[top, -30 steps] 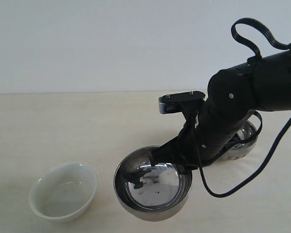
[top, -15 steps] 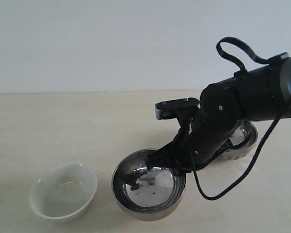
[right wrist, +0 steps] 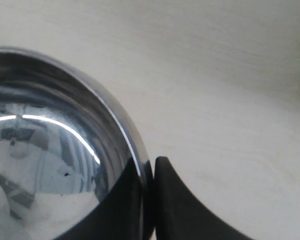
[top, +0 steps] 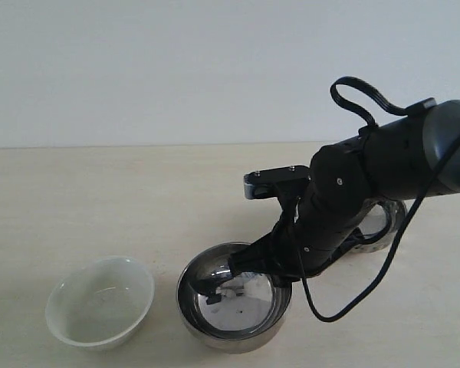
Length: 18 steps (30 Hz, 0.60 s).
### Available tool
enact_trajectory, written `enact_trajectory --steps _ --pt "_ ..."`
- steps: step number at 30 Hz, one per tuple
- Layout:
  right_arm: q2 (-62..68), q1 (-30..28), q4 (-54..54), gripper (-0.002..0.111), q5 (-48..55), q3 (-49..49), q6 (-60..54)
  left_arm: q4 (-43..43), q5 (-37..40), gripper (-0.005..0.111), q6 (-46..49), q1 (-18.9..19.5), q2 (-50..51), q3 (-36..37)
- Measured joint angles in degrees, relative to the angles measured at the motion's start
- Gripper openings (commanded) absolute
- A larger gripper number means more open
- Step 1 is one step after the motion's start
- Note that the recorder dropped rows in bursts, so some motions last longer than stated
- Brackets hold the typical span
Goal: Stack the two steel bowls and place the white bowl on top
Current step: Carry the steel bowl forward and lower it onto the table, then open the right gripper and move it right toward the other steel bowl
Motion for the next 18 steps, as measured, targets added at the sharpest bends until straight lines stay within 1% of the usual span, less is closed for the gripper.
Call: enact_trajectory --steps 14,15,16,17,18 --pt "0.1 0.0 0.0 0.000 -0.3 0.0 -0.1 0.0 0.0 0.004 0.0 0.0 0.0 0.0" --pt "0.1 0.0 0.0 0.005 -0.3 0.0 -0.1 0.0 0.0 0.004 0.0 0.0 0.0 0.0" --pt "0.1 0.0 0.0 0.018 -0.3 0.0 -0.1 0.0 0.0 0.004 0.0 0.0 0.0 0.0" --pt "0.1 0.0 0.0 0.027 -0.4 0.0 -0.1 0.0 0.0 0.004 0.0 0.0 0.0 0.0" --pt "0.1 0.0 0.0 0.043 -0.4 0.0 -0.1 0.0 0.0 0.004 0.0 0.0 0.0 0.0"
